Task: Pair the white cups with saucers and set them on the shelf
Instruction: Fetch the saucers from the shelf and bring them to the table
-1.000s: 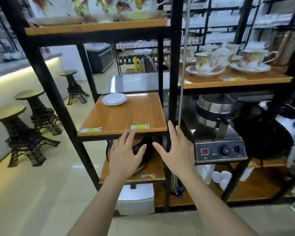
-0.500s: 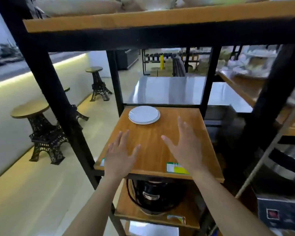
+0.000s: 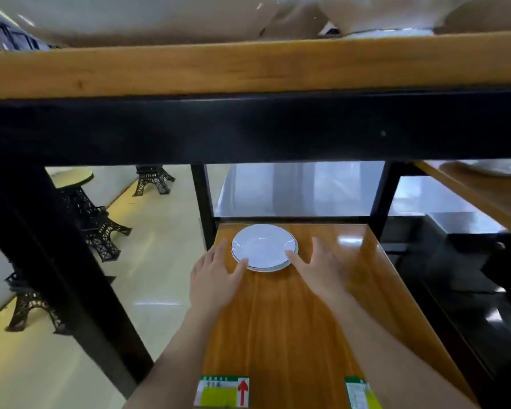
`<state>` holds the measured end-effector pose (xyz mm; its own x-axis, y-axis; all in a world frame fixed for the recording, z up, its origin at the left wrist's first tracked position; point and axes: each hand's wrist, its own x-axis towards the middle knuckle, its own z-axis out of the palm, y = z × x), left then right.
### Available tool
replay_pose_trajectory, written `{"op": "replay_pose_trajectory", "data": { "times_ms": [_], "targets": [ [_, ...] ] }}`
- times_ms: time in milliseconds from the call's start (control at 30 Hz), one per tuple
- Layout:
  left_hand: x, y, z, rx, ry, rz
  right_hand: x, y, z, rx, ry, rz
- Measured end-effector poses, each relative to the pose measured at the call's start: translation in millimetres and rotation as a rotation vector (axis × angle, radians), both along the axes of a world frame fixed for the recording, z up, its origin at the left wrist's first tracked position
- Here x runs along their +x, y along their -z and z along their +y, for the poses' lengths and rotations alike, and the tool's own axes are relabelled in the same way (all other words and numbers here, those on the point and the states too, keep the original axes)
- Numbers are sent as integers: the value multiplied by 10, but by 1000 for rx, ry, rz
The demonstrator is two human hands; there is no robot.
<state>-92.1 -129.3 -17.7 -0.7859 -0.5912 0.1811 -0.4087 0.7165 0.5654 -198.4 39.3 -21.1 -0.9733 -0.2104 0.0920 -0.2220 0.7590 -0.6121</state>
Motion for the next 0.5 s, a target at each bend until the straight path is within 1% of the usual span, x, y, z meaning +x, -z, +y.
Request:
{"op": "replay_pose_trajectory", "data": {
  "times_ms": [100,200,233,300,367,400,500],
  "targets": [
    [-163,71,-63,97,5,-47,-146,78,-139,1,21,-45],
    [-339,118,-56,259,-5,-10,-273,129,-231,122,6,-48],
    [-390,129,-49,357,-12,27,-303,140,-254,168,-6,-53],
    [-471,131,-66,620,-73,144,-351,157,-292,198,-17,-85],
    [-538,119,-113,844,-182,218,-381,164,-331,159,-9,-129],
    [-560,109,-140,896,-210,211,-386,161,-347,123,2,-154],
    [-601,80,-178,920,-173,167,-353,164,-368,23,35,-196]
  ]
}}
